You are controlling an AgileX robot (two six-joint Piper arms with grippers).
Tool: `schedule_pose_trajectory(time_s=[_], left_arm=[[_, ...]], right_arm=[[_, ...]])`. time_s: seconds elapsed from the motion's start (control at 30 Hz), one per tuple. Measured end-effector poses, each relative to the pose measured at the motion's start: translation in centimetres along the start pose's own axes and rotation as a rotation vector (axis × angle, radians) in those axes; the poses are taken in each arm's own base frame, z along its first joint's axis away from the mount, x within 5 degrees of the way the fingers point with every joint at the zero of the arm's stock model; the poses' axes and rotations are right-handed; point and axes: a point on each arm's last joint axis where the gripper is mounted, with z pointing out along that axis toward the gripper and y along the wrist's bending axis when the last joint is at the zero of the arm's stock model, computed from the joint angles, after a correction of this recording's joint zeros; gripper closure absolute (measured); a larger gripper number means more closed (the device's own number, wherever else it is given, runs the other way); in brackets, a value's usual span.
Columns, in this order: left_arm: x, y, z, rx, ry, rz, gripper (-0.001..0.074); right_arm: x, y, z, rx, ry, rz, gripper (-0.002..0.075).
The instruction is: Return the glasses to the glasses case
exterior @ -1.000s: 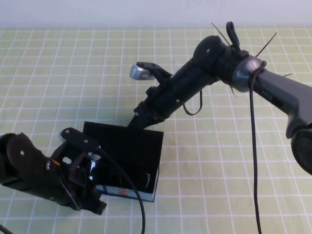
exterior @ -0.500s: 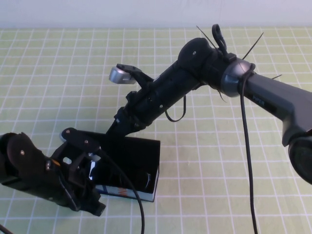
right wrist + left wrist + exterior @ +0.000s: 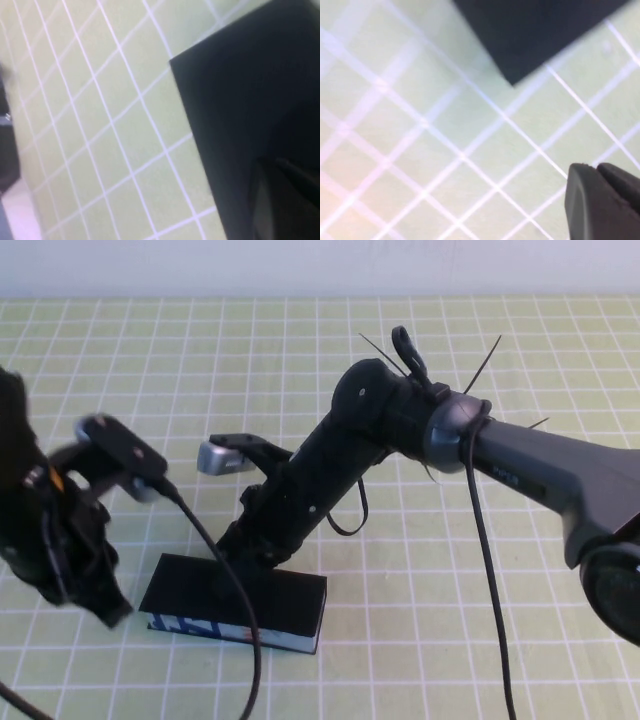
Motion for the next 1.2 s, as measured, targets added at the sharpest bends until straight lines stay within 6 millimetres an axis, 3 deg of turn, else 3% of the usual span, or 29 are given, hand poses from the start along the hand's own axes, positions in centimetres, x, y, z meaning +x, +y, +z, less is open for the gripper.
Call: schedule_pose_trajectory(time_s=[0.13, 0.33, 0.43, 0.57, 0.73, 0.9, 1.07, 1.2], left_arm=[[0.5, -0.2, -4.2, -0.089, -0.142, -0.057, 0.0738], [2.9, -1.5, -8.5, -0.151, -0.315, -0.141, 0.0738], [4.7, -2.7, -10.0, -0.154, -0.411, -0.195, 0.0738], [7.4, -4.7, -11.1, -0.127, -0.591, -0.233, 0.0738], [11.2, -7.0, -10.1, -0.105, -0.785, -0.293, 0.0738], [14.0, -8.2, -7.5, -0.1, -0.868, -0.352, 0.0738], [15.5, -8.8, -4.7, -0.105, -0.904, -0.374, 0.0738], [15.8, -8.8, -3.0, -0.105, -0.915, -0.395, 0.0738]], right_arm=[[0.2, 0.0, 0.2, 0.026, 0.024, -0.018, 0.0742], [0.3, 0.2, -0.4, 0.089, 0.052, -0.036, 0.0742], [0.3, 0.6, -1.7, 0.16, 0.066, -0.085, 0.0742], [0.2, 2.0, -5.6, 0.291, 0.05, -0.138, 0.0742], [0.3, 8.3, -13.1, 0.447, -0.074, -0.24, 0.0742], [2.6, 15.2, -20.5, 0.597, -0.241, -0.304, 0.0742], [7.3, 21.8, -27.3, 0.742, -0.395, -0.341, 0.0742], [11.8, 25.3, -30.3, 0.798, -0.505, -0.349, 0.0742]])
